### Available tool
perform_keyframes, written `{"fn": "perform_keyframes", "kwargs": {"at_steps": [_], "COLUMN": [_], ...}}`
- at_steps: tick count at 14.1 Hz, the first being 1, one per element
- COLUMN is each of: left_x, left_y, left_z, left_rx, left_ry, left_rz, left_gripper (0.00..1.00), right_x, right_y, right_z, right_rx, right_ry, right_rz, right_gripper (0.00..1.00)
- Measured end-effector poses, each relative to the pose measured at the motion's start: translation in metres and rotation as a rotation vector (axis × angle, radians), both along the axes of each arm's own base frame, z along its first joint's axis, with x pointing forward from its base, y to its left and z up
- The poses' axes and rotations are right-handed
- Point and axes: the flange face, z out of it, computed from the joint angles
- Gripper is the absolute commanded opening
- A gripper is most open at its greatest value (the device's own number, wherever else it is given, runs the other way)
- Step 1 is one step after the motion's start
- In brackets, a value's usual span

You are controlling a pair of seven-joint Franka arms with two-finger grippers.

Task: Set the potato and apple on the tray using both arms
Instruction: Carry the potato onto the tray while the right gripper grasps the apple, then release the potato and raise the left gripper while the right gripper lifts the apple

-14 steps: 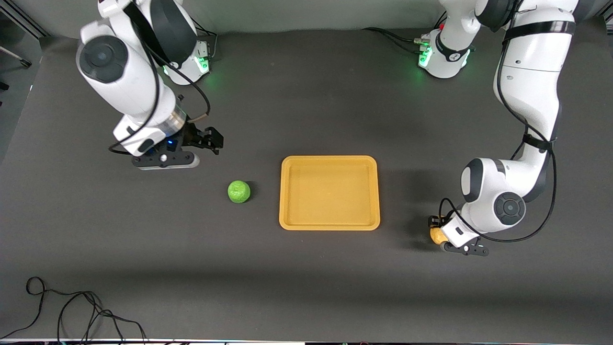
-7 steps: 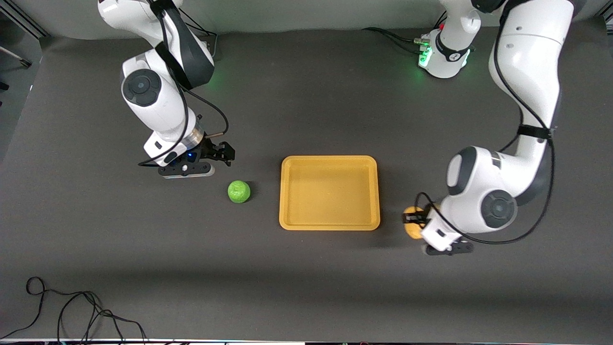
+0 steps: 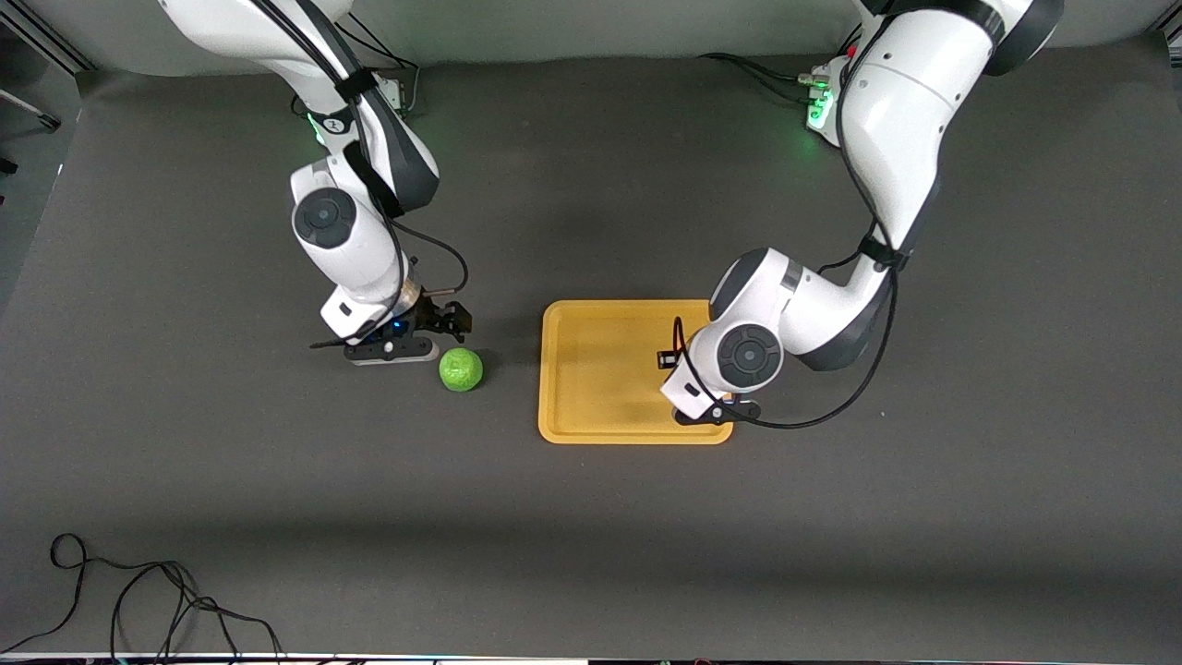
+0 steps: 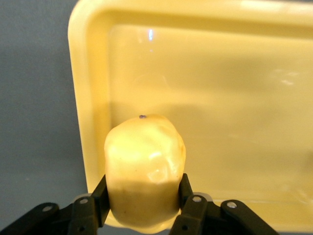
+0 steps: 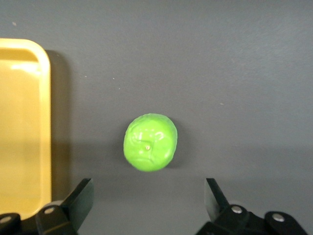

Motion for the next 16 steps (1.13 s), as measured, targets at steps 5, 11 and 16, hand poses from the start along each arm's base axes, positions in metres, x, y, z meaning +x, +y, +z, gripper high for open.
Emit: {"fn": "perform_keyframes", "kwargs": {"at_steps": [5, 11, 16], "left_x": [0.004, 0.001, 0.028], "left_y": [0.015, 0.015, 0.049], "left_z": [-0.023, -0.026, 0.064], "left_rx": [0.009, 0.017, 0.021], "left_ry": [-0.04, -0.036, -0.098], "left_rz": [0.011, 0.002, 0.046], "left_gripper": [0.72, 1.0, 1.0], "right_x": [0.005, 0.008, 0.023], "right_y": [0.002, 0.018, 0.019], "right_z": [-0.071, -0.098, -0.072], "right_rx": [0.003, 0.001, 0.006], "right_ry": [-0.005, 0.0, -0.021], "right_rz": [0.0, 0.023, 0.015], "right_gripper": [1.0, 0.57, 0.55]}}
